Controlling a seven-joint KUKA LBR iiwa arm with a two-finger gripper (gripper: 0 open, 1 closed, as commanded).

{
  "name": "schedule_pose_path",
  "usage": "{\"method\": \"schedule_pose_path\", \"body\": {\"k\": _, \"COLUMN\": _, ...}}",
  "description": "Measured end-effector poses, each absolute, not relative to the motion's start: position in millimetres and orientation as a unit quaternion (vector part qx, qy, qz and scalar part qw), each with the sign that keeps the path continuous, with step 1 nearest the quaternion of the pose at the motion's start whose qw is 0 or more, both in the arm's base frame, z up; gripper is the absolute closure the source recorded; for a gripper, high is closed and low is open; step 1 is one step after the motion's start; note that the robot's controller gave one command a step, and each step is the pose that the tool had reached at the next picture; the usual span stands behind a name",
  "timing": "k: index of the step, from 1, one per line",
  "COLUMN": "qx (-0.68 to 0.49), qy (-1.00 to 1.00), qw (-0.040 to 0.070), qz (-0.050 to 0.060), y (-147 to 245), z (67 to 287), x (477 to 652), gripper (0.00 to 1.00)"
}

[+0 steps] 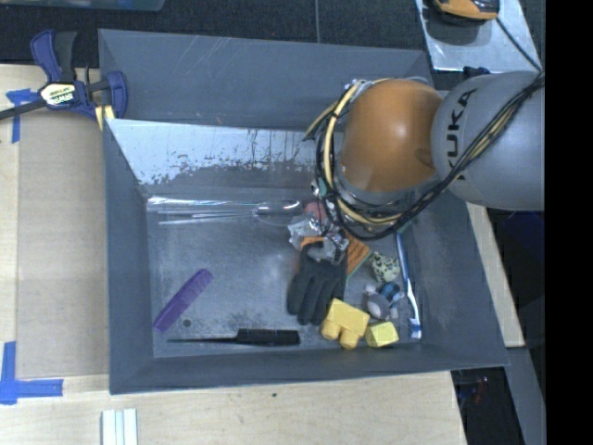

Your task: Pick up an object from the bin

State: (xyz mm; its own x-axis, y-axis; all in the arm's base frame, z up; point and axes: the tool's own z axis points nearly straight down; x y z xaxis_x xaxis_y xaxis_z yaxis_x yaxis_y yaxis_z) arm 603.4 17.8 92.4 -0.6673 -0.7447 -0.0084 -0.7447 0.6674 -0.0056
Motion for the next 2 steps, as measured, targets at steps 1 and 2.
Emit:
{"method": "schedule_pose_path", "body": {"k": 1, "qx": -0.384, "qy": 0.923, "qw": 0.009, "qz": -0.002, "y": 18, "z": 120, "x": 605.4, "gripper": 1.0}}
{"method": "schedule_pose_path", "body": {"k": 2, "qx": -0.414, "qy": 0.91, "qw": 0.008, "qz": -0.002, "y": 18, "z": 140, "x": 605.1, "gripper": 1.0}}
